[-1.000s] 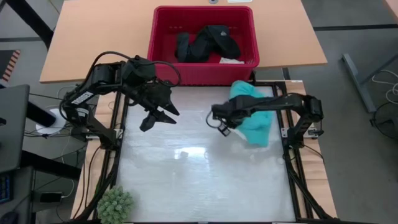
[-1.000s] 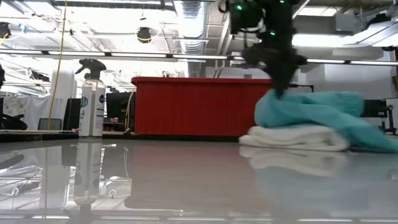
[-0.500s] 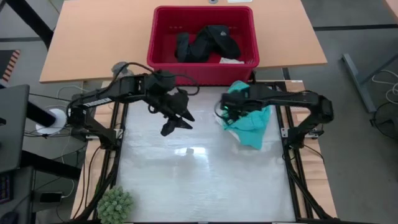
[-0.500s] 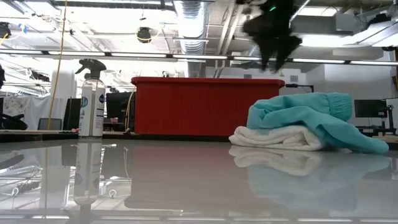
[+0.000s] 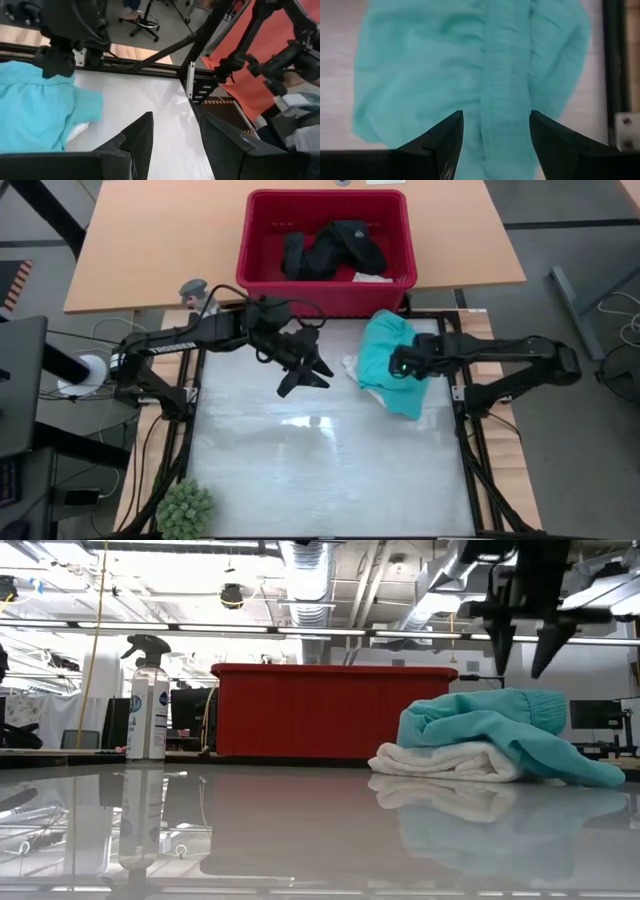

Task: Fold Laundry from Bin
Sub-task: Stack the light blue shorts on top of the white underwear

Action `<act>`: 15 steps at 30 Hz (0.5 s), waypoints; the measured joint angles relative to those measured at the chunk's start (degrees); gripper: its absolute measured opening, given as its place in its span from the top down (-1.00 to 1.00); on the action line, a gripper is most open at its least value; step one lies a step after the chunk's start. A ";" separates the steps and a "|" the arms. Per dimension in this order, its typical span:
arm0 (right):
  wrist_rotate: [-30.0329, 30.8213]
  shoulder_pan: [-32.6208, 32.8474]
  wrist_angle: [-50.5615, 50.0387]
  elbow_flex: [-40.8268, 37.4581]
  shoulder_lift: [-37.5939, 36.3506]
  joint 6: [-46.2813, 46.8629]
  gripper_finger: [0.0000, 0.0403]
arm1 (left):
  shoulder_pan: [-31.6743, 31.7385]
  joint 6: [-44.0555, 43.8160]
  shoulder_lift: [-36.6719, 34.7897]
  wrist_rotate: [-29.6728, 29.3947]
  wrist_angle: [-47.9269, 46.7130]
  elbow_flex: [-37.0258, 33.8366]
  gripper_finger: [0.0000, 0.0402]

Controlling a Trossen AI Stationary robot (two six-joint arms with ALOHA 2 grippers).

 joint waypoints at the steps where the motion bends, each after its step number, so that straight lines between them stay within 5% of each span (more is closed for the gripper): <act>1: 0.00 -2.12 1.72 -0.81 -0.48 -1.93 -0.24 | 0.04 0.02 -0.02 -0.02 0.17 0.00 0.26; 15: -3.51 -24.85 16.32 -3.51 6.81 -25.73 -0.24 | 1.28 -0.55 -0.03 -0.21 -1.98 0.00 0.26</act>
